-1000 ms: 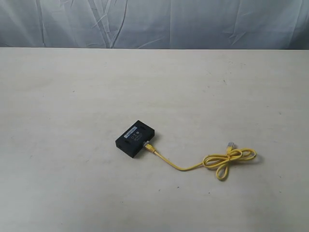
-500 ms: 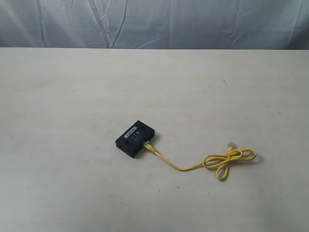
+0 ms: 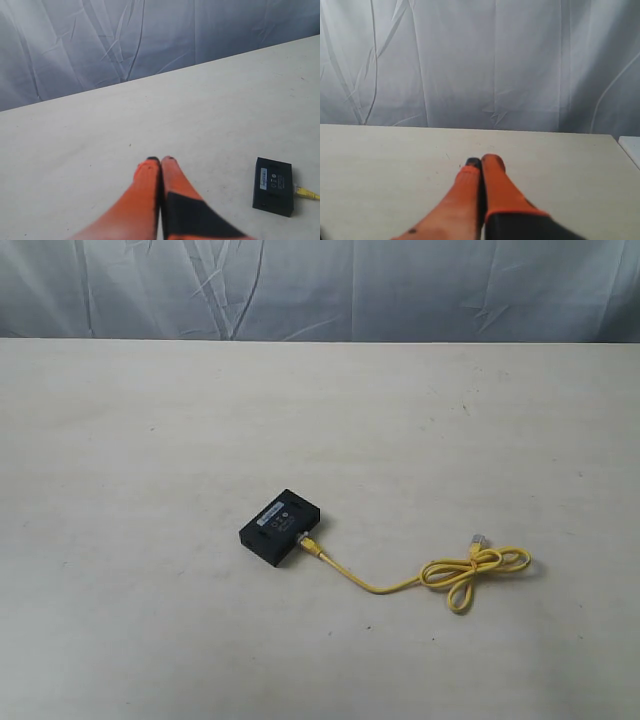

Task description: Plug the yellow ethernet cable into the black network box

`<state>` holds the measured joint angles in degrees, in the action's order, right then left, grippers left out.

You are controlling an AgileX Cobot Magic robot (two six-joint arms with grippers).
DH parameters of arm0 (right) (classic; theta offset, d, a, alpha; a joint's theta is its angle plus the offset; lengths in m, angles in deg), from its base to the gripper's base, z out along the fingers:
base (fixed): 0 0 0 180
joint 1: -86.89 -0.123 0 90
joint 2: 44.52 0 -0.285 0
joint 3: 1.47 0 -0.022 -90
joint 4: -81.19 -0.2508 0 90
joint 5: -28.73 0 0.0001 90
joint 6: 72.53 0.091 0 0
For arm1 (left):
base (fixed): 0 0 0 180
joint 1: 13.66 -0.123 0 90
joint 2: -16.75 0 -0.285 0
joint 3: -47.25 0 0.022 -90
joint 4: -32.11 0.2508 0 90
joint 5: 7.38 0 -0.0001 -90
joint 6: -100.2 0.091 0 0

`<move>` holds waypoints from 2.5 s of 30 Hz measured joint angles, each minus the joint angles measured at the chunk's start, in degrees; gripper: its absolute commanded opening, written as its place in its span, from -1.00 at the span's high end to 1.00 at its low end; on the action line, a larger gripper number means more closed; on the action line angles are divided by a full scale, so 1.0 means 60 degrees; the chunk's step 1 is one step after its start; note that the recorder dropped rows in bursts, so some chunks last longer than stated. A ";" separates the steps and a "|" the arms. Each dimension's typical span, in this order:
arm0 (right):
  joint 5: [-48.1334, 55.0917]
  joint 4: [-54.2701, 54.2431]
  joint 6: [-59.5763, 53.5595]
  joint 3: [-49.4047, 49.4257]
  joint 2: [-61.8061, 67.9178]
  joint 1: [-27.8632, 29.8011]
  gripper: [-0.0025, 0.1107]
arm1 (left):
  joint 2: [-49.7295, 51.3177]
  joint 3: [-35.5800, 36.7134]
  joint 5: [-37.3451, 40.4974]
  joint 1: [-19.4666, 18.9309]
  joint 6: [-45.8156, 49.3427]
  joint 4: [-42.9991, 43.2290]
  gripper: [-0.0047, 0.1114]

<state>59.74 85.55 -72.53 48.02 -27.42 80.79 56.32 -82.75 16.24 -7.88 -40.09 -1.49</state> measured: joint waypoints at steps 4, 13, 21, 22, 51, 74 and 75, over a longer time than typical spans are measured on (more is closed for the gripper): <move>-0.0043 -0.0198 0.0000 0.0386 -0.0166 0.0000 0.96 | 0.0000 0.0000 0.0000 0.0000 0.0000 0.0000 0.92; -0.0743 -0.0560 0.0000 0.1868 -0.0882 0.0000 0.96 | 0.0000 0.0000 0.0000 0.0000 0.0000 0.0000 0.92; -0.1494 -0.0577 0.0000 0.3887 -0.1485 0.0000 0.96 | 0.0000 0.0000 0.0000 0.0000 0.0000 0.0000 0.92; -0.1499 -0.0577 0.0000 0.4151 -0.1485 0.0000 0.96 | 0.0000 0.0000 0.0000 0.0000 0.0000 0.0000 0.92; -0.1726 -0.0817 0.0000 0.4593 -0.1492 0.0000 0.96 | -0.1203 0.0416 -0.0059 -0.0516 0.0064 0.0737 0.92; -0.1714 -0.0817 0.0000 0.4609 -0.1492 0.0000 0.96 | -0.5236 0.4494 -0.0976 -0.0734 -0.0146 0.2578 0.92; -0.1714 -0.0817 0.0000 0.4609 -0.1492 0.0000 0.96 | -0.5236 0.4494 -0.1049 -0.0734 -0.0491 0.2750 0.92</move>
<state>49.45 80.64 -72.53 75.68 -36.37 80.79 24.90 -55.78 9.95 -12.28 -43.04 15.01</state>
